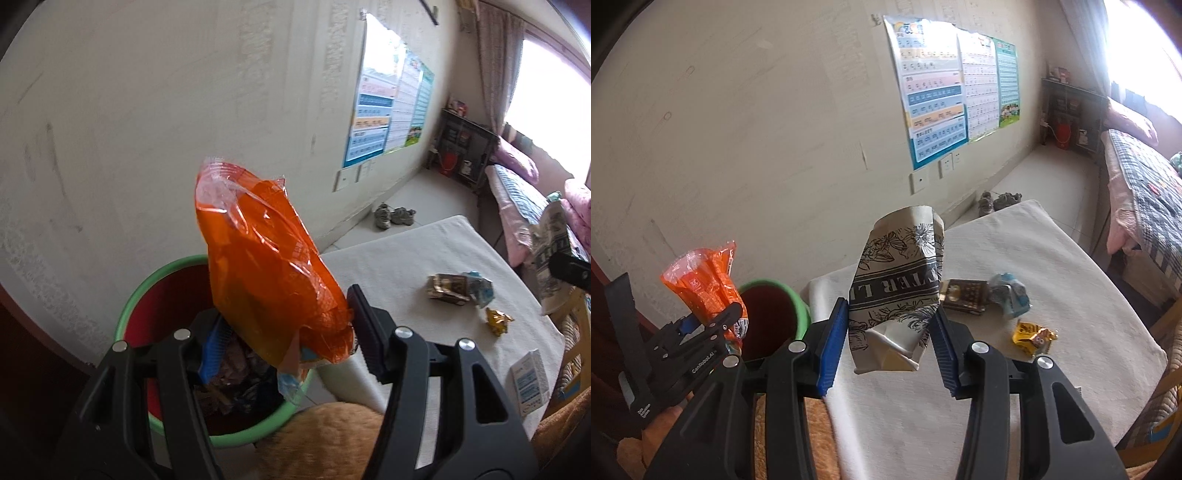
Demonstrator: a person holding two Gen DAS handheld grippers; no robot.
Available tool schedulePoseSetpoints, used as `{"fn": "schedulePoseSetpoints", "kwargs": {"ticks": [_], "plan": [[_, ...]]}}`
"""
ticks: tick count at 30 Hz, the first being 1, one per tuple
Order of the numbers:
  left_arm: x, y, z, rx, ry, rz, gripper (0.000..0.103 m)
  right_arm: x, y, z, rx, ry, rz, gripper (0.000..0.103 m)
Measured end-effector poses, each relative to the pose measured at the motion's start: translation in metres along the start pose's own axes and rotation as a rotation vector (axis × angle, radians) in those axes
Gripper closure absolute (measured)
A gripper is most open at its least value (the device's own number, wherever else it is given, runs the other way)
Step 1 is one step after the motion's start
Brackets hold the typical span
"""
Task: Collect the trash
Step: 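Carry the orange bag and paper cup over the red bucket with both grippers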
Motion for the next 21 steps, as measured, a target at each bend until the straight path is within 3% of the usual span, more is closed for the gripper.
{"fn": "schedulePoseSetpoints", "kwargs": {"ticks": [14,21], "plan": [[0.007,0.011,-0.049,-0.078,-0.047,-0.026,0.045,0.001,0.038,-0.042,-0.062,-0.076,-0.062,0.059],[0.014,0.014,-0.07,-0.124,-0.06,-0.049,0.044,0.005,0.075,-0.08,-0.164,-0.112,-0.133,0.059]]}}
Point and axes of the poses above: each gripper's, at about its wrist camera, not at the fingertips, and y roughly the way its jaws point, z to its right, x to its underside, the point moved 6 cm from there along y, roughly the way its jaws point, and after that the axes turned 1 degree about x, right-handed, at the moved point
